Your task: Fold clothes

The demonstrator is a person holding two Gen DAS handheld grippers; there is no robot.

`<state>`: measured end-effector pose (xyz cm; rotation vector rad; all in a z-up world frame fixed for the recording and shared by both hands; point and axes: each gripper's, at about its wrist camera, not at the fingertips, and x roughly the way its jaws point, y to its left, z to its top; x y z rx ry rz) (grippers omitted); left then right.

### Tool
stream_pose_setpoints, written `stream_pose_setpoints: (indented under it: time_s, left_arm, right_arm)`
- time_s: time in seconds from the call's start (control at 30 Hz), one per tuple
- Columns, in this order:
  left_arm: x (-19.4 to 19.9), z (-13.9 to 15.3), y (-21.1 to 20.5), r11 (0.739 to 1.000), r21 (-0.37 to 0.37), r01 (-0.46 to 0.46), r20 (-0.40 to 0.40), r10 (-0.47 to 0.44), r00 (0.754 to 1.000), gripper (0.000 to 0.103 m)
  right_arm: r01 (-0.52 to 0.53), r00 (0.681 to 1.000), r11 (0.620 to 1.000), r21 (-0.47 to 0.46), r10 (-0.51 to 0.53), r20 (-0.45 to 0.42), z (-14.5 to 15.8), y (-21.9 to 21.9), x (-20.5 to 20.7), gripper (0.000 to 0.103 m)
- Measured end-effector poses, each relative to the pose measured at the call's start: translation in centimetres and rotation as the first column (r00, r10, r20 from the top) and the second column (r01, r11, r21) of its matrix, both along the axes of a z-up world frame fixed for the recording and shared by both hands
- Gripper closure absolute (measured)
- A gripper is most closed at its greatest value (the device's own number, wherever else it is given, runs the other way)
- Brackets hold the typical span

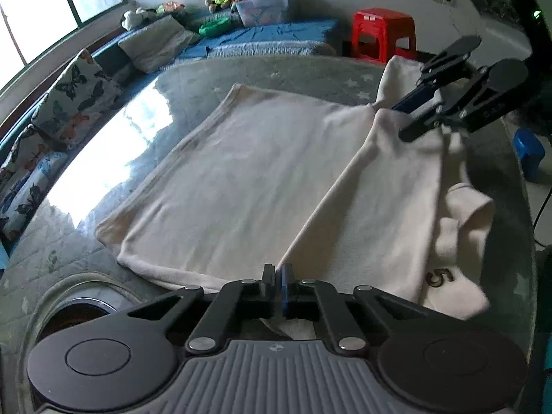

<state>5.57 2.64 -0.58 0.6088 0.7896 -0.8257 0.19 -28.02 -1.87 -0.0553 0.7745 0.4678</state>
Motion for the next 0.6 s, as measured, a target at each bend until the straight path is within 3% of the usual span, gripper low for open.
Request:
stream_pose_setpoints:
  time_s: [0.3, 0.5, 0.6]
  left_arm:
    - [-0.1, 0.3, 3.5, 0.996, -0.013, -0.086, -0.037, 0.086, 0.996, 0.1]
    - [-0.8, 1.2, 4.0, 0.982, -0.097, -0.16, -0.021, 0.159, 0.987, 0.096]
    - [-2.7, 1.9, 4.0, 0.978, -0.142, -0.155, -0.019, 0.153, 0.988, 0.095]
  right_arm:
    - [0.064, 0.997, 0.998, 0.019, -0.063, -0.033, -0.8, -1.6, -0.9, 0.049]
    - [0.072, 0.997, 0.997, -0.001, -0.072, 0.029, 0.3, -0.9, -1.4, 0.056]
    - [0.045, 0.997, 0.999, 0.012, -0.046, 0.057, 1.1, -0.3, -1.5, 0.057]
